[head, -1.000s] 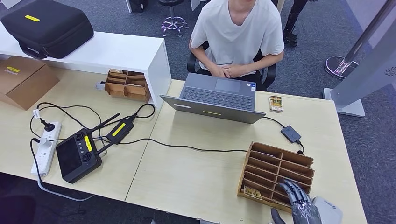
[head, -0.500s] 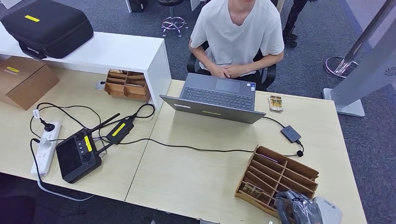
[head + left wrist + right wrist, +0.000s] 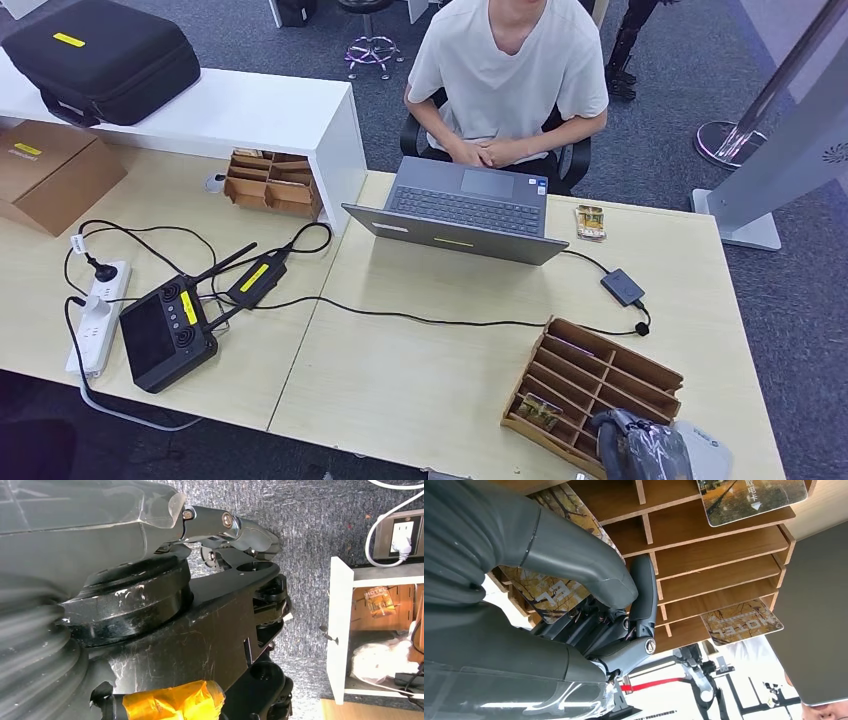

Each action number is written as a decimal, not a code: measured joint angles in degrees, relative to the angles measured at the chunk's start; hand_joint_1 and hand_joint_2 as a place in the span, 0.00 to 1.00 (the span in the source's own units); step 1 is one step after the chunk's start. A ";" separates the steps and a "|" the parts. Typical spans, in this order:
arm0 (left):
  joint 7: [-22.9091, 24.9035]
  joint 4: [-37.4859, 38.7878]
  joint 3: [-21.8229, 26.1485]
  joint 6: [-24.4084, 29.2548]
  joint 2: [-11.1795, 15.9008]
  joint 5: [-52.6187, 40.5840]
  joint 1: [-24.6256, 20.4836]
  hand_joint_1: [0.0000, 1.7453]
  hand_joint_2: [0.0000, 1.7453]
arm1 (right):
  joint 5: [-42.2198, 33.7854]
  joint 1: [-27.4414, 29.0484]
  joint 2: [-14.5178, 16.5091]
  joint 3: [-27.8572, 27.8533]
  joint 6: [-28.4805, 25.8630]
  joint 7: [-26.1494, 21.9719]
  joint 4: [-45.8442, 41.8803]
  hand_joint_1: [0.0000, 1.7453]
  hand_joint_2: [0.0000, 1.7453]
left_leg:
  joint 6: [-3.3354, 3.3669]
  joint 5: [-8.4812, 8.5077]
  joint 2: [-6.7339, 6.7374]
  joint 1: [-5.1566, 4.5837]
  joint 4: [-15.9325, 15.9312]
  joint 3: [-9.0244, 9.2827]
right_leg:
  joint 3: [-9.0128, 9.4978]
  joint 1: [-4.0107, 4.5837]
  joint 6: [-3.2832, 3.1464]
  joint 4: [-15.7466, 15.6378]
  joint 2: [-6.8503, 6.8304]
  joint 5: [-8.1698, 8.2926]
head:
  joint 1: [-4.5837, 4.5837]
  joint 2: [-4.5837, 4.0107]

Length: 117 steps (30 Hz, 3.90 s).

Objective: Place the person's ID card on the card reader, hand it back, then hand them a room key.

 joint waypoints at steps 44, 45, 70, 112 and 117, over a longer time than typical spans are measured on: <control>-0.81 0.00 -2.78 0.02 0.06 -0.59 -0.19 0.00 1.00 | -4.52 -10.35 1.34 -16.13 10.14 -12.40 -8.32 1.00 1.00 | -0.02 0.03 -0.01 -0.01 0.00 -0.01 | 0.01 -0.01 -0.01 0.03 0.01 0.02 | 0.01 0.00; -0.81 0.00 -2.79 0.02 0.07 -0.59 -0.20 0.00 1.00 | -4.57 -10.55 1.41 -16.19 10.14 -12.40 -8.35 1.00 1.00 | -0.02 0.03 -0.01 -0.01 0.01 -0.01 | 0.01 -0.01 -0.01 0.03 0.01 0.02 | 0.00 0.00; 1.48 0.00 -5.69 2.26 -0.04 -4.55 -1.09 0.00 1.00 | 1.42 -31.01 2.72 -13.08 13.04 -8.38 -2.20 1.00 1.00 | -0.14 0.18 0.47 -0.02 0.00 -0.04 | -0.15 -0.02 -0.11 0.13 0.49 0.33 | 0.01 0.00; 5.33 -0.02 -13.79 2.58 -1.40 -9.05 -4.78 0.00 1.00 | 17.31 -71.88 17.25 -1.83 2.80 -3.84 50.50 0.00 1.00 | -0.20 0.66 0.09 0.02 0.01 -0.26 | -0.35 0.02 -0.10 0.21 0.17 0.57 | 0.01 0.00; 3.99 -0.02 -13.79 2.58 -1.19 -9.00 -4.43 0.00 1.00 | 17.52 -71.88 17.15 -1.80 3.12 -3.46 50.88 0.00 1.00 | -0.20 0.67 0.11 0.02 0.02 -0.25 | -0.38 0.02 -0.10 0.20 0.18 0.57 | 0.01 0.00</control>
